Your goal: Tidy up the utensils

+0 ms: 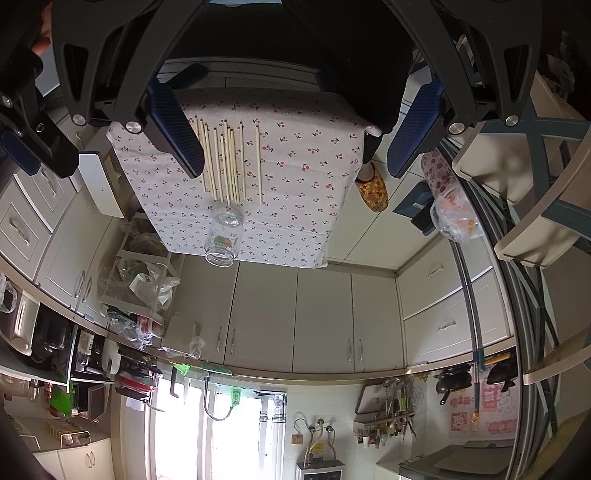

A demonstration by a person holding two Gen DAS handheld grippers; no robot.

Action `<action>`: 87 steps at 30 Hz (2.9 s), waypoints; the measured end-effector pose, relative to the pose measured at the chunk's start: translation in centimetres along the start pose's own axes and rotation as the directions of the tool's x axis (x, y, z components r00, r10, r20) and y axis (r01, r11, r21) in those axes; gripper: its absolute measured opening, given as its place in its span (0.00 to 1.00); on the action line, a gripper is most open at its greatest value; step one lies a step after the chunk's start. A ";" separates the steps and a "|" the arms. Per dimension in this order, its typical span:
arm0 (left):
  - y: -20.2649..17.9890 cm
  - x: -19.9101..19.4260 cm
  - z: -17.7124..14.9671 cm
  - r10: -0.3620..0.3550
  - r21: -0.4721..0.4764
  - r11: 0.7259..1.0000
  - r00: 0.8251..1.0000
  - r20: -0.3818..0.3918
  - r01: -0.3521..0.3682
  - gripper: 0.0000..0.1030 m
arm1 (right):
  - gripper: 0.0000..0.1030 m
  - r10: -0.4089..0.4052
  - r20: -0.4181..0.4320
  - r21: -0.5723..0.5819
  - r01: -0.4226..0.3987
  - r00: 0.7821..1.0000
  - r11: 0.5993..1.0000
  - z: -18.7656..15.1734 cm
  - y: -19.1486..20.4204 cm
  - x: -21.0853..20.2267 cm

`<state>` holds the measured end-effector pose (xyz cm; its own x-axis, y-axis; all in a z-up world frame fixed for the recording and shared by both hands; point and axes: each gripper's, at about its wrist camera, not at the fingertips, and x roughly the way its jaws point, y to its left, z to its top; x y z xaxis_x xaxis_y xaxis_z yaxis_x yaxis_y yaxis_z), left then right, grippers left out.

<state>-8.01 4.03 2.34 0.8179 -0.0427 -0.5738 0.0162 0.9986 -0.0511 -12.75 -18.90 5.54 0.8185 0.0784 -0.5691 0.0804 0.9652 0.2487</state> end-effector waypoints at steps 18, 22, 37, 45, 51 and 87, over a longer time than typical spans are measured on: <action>-0.1 -0.2 -0.1 0.000 0.000 1.000 1.000 -0.005 0.000 0.93 | 0.93 -0.028 0.021 -0.038 0.029 0.999 0.999 -0.3 0.4 0.1; -0.1 0.1 -0.1 0.000 0.001 1.000 1.000 -0.011 0.000 0.93 | 0.93 -0.022 0.020 -0.042 0.023 1.000 0.999 -0.3 0.4 0.3; 1.0 11.8 -0.5 -0.004 -0.017 1.000 0.981 -0.195 0.001 0.93 | 0.91 -0.083 -0.127 -0.067 0.075 0.988 0.995 -1.2 -4.0 12.2; -0.8 20.0 -0.1 0.012 0.014 1.000 0.965 -0.262 -0.008 0.92 | 0.50 -0.074 -0.285 -0.073 0.056 0.956 0.996 -2.4 -6.2 22.7; -2.1 25.7 -0.1 0.021 0.033 0.999 0.948 -0.317 -0.011 0.92 | 0.37 -0.101 -0.372 -0.086 0.074 0.923 0.994 -2.9 -7.1 30.1; -8.6 39.4 -0.3 -0.067 0.135 0.980 0.885 -0.460 0.145 0.05 | 0.06 -0.018 -0.458 -0.110 -0.037 0.889 0.993 -2.5 -10.3 37.0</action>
<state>23.95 -6.24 -20.06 0.4584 -0.1200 -0.8806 0.2118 0.9770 -0.0229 15.28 -25.35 -20.02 0.4659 0.1669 -0.8690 -0.0127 0.9832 0.1820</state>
